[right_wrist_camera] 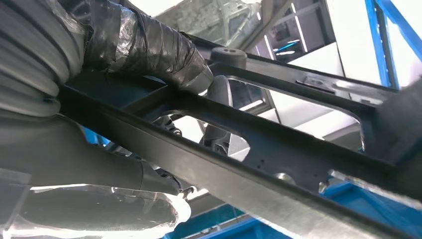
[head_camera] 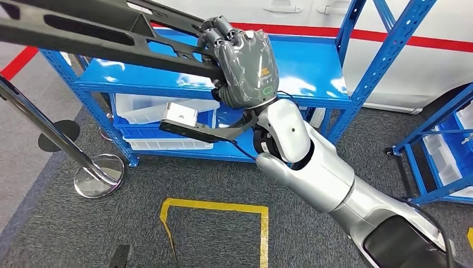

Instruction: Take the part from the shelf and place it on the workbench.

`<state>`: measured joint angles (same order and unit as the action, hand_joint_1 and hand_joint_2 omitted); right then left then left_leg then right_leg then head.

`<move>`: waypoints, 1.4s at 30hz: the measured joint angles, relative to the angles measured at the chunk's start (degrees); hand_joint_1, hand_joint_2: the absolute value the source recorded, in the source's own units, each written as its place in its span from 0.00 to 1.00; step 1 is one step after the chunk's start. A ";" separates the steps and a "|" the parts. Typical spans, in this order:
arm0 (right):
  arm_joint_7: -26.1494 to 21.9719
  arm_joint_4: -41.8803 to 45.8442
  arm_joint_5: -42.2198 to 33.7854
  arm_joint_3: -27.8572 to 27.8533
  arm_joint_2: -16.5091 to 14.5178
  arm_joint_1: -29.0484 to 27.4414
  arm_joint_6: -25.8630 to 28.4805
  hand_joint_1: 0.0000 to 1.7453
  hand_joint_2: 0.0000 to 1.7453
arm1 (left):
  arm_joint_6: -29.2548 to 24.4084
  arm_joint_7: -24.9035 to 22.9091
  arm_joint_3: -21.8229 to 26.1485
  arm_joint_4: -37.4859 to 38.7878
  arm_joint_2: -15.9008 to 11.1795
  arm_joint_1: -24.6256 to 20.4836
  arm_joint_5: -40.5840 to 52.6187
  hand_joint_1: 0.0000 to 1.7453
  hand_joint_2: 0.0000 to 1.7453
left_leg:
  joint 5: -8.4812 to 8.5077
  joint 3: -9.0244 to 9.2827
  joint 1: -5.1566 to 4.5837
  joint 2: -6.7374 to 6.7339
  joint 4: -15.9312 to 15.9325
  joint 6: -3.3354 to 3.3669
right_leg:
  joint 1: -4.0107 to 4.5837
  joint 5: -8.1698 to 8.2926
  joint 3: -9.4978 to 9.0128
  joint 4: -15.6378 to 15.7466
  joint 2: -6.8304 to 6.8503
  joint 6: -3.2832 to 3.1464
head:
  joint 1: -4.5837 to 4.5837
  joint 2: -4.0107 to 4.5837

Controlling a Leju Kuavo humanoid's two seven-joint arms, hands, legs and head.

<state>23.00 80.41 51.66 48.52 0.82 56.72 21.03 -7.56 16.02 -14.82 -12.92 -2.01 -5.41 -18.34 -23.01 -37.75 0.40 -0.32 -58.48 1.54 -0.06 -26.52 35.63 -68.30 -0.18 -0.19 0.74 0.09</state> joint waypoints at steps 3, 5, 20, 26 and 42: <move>-0.01 0.13 0.03 -0.04 -0.04 0.16 -0.01 1.00 1.00 | 0.00 -0.01 -0.01 0.00 -0.01 0.04 0.00 0.00 1.00 | 1.66 -1.05 0.11 0.12 0.03 -1.01 | 0.63 -2.44 -5.49 8.92 -0.05 -0.69 | -0.02 0.00; -0.01 0.12 0.06 -0.07 -0.02 0.23 -0.02 1.00 1.00 | 0.01 -0.01 -0.04 0.01 -0.05 0.18 -0.01 0.00 1.00 | 2.32 -1.63 0.35 0.33 0.25 -1.73 | 0.64 -1.19 -4.66 9.74 0.08 -1.34 | -0.19 0.00; -0.01 -0.16 -0.36 -0.22 0.01 0.29 -0.13 1.00 1.00 | 0.23 -0.17 -0.09 0.02 -0.29 -0.05 -0.34 0.00 1.00 | -5.95 7.28 0.31 0.60 0.30 -1.29 | 0.42 7.03 4.36 8.93 0.31 -0.61 | 0.08 0.00; -0.02 -0.36 -0.37 -0.26 0.08 0.23 -0.15 1.00 1.00 | 0.26 -0.19 -0.10 0.02 -0.28 -0.05 -0.35 0.00 1.00 | -2.12 3.09 0.39 0.10 0.38 0.25 | -0.06 -4.97 8.36 -6.36 0.20 0.58 | -0.13 0.00; -0.03 -1.28 -0.56 -0.31 0.03 0.56 -0.12 1.00 1.00 | 0.00 0.00 -0.35 0.05 -0.37 0.34 -0.98 0.00 1.00 | -8.35 -5.06 0.99 0.35 -15.24 -3.80 | 0.31 2.36 -0.88 10.15 0.61 -2.34 | 0.03 0.00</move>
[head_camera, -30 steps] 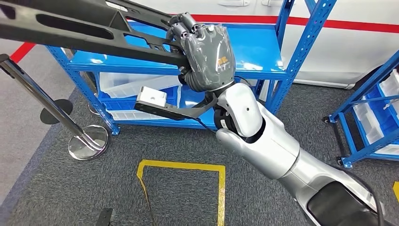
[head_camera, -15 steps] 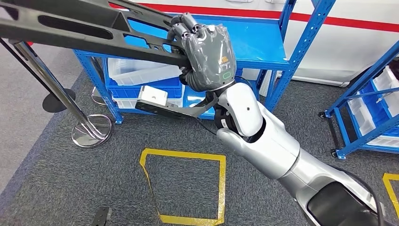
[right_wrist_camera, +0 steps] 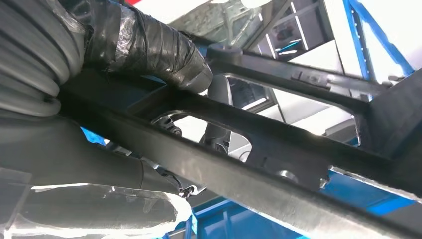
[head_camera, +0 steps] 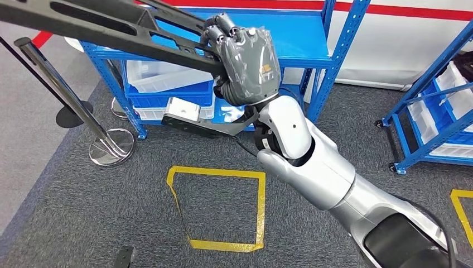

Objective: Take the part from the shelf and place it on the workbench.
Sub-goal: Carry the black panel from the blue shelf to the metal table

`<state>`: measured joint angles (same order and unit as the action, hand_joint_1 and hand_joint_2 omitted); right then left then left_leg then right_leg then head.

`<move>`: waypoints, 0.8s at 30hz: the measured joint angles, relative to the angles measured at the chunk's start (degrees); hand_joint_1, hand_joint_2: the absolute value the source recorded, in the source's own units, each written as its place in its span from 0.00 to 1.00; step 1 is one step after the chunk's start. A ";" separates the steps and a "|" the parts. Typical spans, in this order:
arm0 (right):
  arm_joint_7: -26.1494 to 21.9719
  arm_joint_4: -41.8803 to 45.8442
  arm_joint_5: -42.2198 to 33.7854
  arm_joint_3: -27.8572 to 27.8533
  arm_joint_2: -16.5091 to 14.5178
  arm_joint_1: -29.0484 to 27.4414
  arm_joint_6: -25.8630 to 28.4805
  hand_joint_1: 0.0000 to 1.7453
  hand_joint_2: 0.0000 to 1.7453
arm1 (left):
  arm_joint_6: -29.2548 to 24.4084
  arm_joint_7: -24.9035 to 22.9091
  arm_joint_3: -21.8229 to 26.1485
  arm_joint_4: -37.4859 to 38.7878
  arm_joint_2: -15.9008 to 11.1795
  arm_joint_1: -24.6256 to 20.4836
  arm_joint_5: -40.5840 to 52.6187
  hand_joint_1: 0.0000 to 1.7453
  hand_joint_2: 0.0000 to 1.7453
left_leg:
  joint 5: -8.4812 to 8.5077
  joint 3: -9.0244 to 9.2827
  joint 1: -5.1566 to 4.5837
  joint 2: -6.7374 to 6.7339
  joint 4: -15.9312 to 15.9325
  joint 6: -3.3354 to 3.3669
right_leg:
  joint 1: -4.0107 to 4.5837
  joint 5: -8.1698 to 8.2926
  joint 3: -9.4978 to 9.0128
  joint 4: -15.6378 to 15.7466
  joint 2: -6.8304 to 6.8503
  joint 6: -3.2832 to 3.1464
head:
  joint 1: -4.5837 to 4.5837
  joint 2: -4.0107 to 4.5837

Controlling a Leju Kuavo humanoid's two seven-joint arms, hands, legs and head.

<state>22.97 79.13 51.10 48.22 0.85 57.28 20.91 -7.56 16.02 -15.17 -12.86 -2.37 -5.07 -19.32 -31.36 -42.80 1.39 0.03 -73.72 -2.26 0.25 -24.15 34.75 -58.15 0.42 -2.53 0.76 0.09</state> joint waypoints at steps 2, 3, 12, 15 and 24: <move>0.00 -0.11 0.00 0.00 0.00 -0.07 -0.01 1.00 1.00 | 0.00 0.00 0.00 0.01 -0.09 -0.01 -0.03 0.00 1.00 | 2.48 2.83 0.07 0.00 1.69 -0.31 | -0.28 0.48 1.67 -1.04 -0.01 0.33 | 0.03 0.00; 0.00 -0.15 0.00 0.00 0.00 -0.08 -0.01 1.00 1.00 | 0.00 0.00 0.00 0.00 -0.11 -0.07 -0.03 0.00 1.00 | 3.35 5.19 0.13 0.00 5.07 -0.44 | -0.42 0.66 2.45 -1.63 -0.03 0.56 | 0.04 0.00; 0.00 -0.51 -0.09 -0.02 0.09 0.01 -0.21 1.00 1.00 | -0.03 0.03 -0.04 0.01 -0.19 -0.35 -0.10 0.00 1.00 | 5.21 8.17 -0.18 -0.04 14.33 3.15 | -0.37 -3.24 6.64 -7.94 -0.50 3.03 | -0.21 0.00; -0.01 -0.83 -0.38 -0.02 0.09 0.02 -0.40 1.00 1.00 | -0.60 0.16 -0.04 0.01 -0.20 -0.43 -0.31 0.00 1.00 | 6.64 6.06 -0.53 -0.05 14.29 3.67 | -0.40 -8.20 8.49 -18.05 -0.47 3.07 | -0.33 0.00; -0.10 -1.40 -3.14 -0.02 0.02 0.83 -0.96 1.00 1.00 | -2.46 1.74 -0.27 0.01 -0.55 -0.39 -0.97 0.00 1.00 | 10.98 2.75 -0.52 0.13 15.04 1.87 | 0.64 -4.50 -4.24 -0.56 -0.31 0.83 | -0.34 0.00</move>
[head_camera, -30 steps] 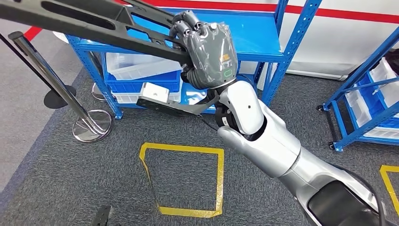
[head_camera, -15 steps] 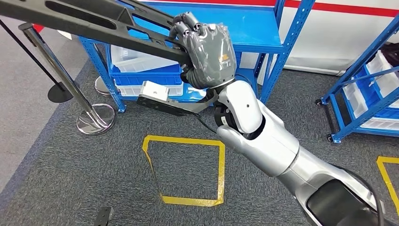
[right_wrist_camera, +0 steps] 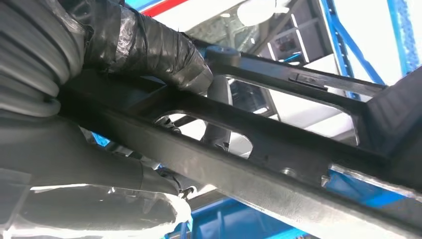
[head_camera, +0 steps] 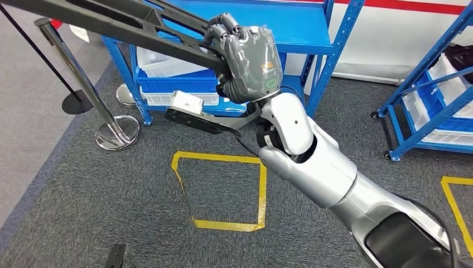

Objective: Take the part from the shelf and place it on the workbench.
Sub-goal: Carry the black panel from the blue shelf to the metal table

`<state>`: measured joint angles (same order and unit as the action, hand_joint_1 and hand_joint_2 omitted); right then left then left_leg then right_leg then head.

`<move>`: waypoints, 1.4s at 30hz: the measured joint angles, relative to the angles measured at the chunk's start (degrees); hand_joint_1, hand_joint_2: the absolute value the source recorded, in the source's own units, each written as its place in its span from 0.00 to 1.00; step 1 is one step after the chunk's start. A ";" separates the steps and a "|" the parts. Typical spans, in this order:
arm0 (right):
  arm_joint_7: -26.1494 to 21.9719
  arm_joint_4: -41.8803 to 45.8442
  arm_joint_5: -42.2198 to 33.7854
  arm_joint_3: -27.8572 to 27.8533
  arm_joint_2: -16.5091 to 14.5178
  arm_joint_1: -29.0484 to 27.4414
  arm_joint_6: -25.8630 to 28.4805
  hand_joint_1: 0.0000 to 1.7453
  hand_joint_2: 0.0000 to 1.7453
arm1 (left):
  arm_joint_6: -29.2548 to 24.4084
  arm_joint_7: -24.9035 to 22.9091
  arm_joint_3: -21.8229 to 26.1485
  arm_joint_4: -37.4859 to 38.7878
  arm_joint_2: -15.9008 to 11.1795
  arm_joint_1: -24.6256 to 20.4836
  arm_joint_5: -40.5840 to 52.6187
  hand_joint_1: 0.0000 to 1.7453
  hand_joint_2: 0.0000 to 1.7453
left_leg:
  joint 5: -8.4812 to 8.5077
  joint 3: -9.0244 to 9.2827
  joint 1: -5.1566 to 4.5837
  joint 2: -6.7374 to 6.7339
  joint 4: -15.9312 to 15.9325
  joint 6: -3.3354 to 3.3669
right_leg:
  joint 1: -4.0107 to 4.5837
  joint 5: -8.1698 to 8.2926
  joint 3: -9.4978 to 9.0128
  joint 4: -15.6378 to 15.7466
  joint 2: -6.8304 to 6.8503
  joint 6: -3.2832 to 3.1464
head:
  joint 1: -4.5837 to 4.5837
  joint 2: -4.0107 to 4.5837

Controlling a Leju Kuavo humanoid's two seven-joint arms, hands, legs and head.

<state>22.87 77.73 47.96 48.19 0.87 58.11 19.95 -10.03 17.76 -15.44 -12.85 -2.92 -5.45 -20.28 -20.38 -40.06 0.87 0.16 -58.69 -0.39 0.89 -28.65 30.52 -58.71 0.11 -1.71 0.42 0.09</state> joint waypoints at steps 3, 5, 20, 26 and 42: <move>-0.14 -0.08 -0.46 0.00 -0.04 0.09 -0.28 1.00 1.00 | -0.10 -0.03 -0.11 0.00 -0.15 0.19 -0.17 0.00 1.00 | -3.98 -1.66 0.17 0.07 -3.63 -0.94 | -0.66 1.83 0.58 1.16 0.28 -0.38 | 0.16 0.00; -0.20 -0.11 -0.70 0.00 -0.05 0.11 -0.32 1.00 1.00 | -0.11 -0.04 -0.15 0.00 -0.10 0.25 -0.20 0.00 1.00 | -8.39 -3.61 0.34 0.05 -10.38 -1.59 | -0.72 2.52 1.41 1.14 0.33 -0.59 | 0.27 0.00; -0.45 -0.25 -5.20 0.00 0.02 0.44 -1.16 1.00 1.00 | -0.42 -0.10 -0.34 0.00 -0.38 0.08 -0.61 0.00 1.00 | -5.10 4.88 0.52 1.15 -0.41 1.18 | -1.34 -3.40 9.75 -12.89 0.32 2.45 | 0.23 0.00; -0.29 -0.33 -5.36 0.00 0.20 0.36 -1.35 1.00 1.00 | -0.56 -0.47 -0.36 0.00 -0.36 0.25 -1.10 0.00 1.00 | -4.31 4.17 0.41 3.74 -0.50 0.70 | -1.44 1.25 5.06 -5.67 -2.29 1.55 | 0.26 0.00; -1.13 -0.89 -5.28 0.17 0.09 1.50 -1.68 1.00 1.00 | -0.93 -0.37 -0.43 0.02 -0.74 0.19 -1.68 0.00 1.00 | -5.03 4.38 -0.18 -2.61 -1.73 -0.93 | -0.56 3.18 3.95 -0.84 4.49 0.12 | 0.83 0.00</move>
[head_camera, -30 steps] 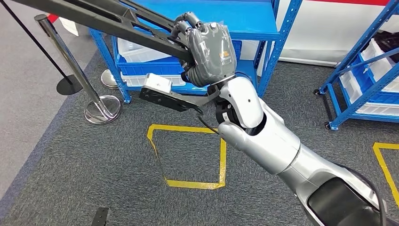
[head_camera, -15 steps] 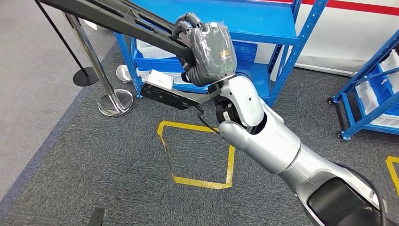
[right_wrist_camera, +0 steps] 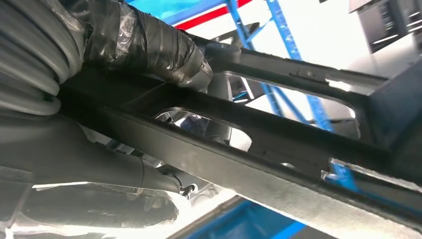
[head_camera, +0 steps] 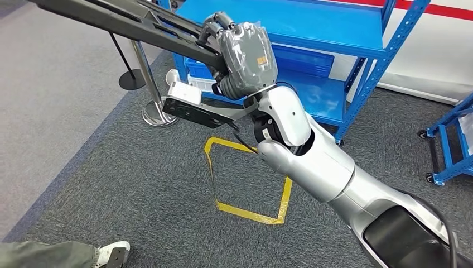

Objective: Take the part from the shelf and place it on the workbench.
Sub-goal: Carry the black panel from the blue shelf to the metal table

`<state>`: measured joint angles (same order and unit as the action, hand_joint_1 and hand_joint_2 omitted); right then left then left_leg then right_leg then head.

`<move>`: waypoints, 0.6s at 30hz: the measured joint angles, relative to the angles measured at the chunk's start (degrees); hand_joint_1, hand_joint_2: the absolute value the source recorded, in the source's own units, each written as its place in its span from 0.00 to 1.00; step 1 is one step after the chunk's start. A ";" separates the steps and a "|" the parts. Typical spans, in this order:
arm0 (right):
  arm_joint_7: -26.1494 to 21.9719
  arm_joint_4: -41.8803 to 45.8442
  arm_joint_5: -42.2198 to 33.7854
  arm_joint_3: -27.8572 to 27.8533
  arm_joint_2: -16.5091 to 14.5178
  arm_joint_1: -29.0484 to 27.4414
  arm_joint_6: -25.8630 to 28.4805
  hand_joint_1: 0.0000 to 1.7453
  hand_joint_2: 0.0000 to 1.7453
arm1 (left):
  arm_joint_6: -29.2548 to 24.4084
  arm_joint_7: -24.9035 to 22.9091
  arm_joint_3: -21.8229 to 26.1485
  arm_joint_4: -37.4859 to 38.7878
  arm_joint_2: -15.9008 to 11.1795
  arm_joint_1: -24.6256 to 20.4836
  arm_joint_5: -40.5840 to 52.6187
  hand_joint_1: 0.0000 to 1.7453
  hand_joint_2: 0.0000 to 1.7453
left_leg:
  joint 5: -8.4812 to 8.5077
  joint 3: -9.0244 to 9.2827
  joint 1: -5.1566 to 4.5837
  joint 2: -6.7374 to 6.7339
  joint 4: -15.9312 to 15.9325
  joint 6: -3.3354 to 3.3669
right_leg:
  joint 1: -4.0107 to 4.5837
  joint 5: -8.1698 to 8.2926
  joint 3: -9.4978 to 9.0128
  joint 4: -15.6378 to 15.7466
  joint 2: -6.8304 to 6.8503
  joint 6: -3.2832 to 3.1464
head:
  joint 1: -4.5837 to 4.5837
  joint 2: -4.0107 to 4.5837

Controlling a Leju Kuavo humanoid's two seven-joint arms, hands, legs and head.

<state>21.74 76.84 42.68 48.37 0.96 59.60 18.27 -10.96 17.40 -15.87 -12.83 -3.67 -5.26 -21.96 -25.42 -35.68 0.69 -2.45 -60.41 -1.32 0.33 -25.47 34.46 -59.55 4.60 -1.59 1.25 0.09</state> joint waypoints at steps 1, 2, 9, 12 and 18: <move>-0.03 -0.01 0.02 0.00 -0.01 0.16 -0.01 1.00 1.00 | -0.02 0.13 0.00 0.00 -0.11 -0.07 -0.09 0.00 1.00 | 0.18 0.68 -0.29 -0.64 1.48 0.42 | 0.10 0.04 0.02 0.03 0.48 0.16 | 0.01 0.00; -0.05 -0.01 0.08 0.00 -0.02 0.26 -0.01 1.00 1.00 | -0.07 0.29 0.00 0.00 -0.20 -0.09 -0.18 0.00 1.00 | 0.16 0.70 -0.53 -0.77 1.78 0.78 | 0.17 0.10 0.03 0.08 0.93 0.35 | 0.00 0.00; -0.38 -0.10 1.20 0.02 -0.07 0.97 0.20 1.00 1.00 | -0.49 2.05 -0.04 0.00 -0.54 -0.02 -0.64 0.00 1.00 | 1.89 0.19 0.14 2.73 2.91 2.70 | -0.34 -5.62 3.82 -8.86 -3.47 2.05 | -0.16 0.00; -0.68 -0.27 1.57 0.22 -0.06 0.88 0.19 1.00 1.00 | -0.55 2.31 -0.10 0.00 -0.61 -0.16 -0.75 0.00 1.00 | 2.18 -0.29 0.17 4.71 2.75 2.66 | -0.66 -7.32 6.31 -15.05 -4.30 2.28 | -0.20 0.00; -0.63 -0.17 2.49 0.39 -0.05 0.93 -0.11 1.00 1.00 | -0.60 2.19 -0.17 0.00 -1.22 -0.43 -0.82 0.00 1.00 | 2.70 -2.16 0.75 8.94 1.44 0.97 | -1.36 -1.75 -0.77 -0.98 -9.51 2.15 | -0.17 0.00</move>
<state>21.11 76.67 45.17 48.76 0.91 60.53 18.16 -11.56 19.58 -16.04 -12.83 -4.89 -5.69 -22.78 -22.72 -37.84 1.44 6.48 -58.97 -0.35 -1.03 -27.21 33.69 -60.53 -4.91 0.56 1.08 0.09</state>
